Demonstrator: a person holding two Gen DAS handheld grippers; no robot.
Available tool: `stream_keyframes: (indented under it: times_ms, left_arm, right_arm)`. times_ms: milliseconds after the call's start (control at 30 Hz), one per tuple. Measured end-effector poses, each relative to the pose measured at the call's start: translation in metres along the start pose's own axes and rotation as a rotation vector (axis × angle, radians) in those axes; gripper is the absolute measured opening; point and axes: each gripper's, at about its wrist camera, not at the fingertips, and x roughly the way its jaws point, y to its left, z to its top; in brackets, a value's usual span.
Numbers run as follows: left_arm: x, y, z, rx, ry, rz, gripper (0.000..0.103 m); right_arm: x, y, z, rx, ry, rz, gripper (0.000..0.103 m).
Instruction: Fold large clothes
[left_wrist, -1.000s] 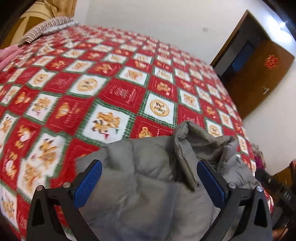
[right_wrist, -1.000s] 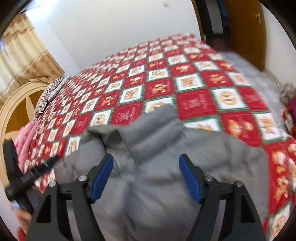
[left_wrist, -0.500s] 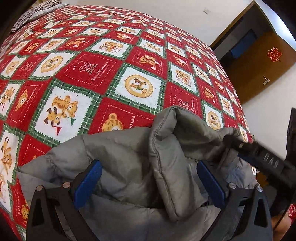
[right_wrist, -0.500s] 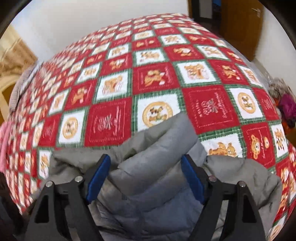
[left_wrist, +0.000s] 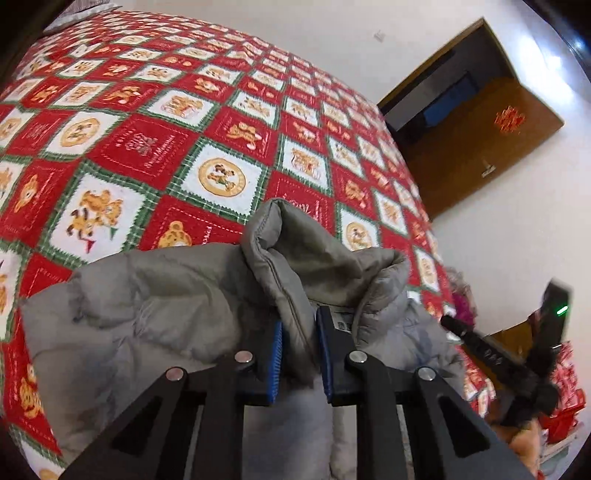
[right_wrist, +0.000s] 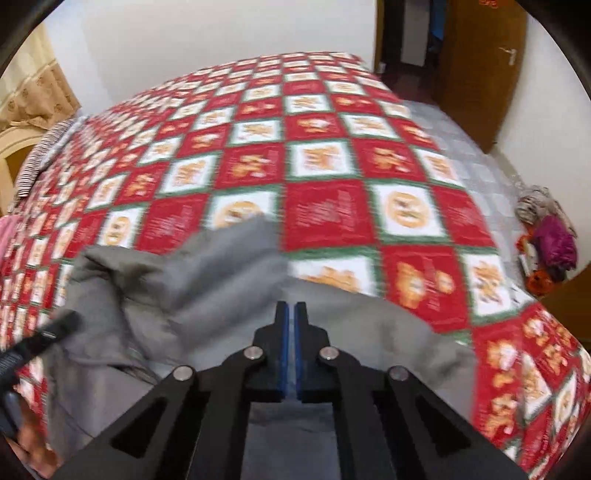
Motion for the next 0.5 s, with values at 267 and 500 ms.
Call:
stream_keyframes:
  times_ms: [267, 500]
  left_arm:
    - [0.003, 0.012, 0.005, -0.011, -0.049, 0.137, 0.019]
    - [0.01, 0.022, 0.013, -0.04, -0.049, 0.115, 0.072]
  right_arm:
    - [0.0, 0.011, 0.012, 0.159, -0.01, 0.292, 0.103]
    - [0.053, 0.047, 0.042, 0.189, 0.081, 0.19, 0.101]
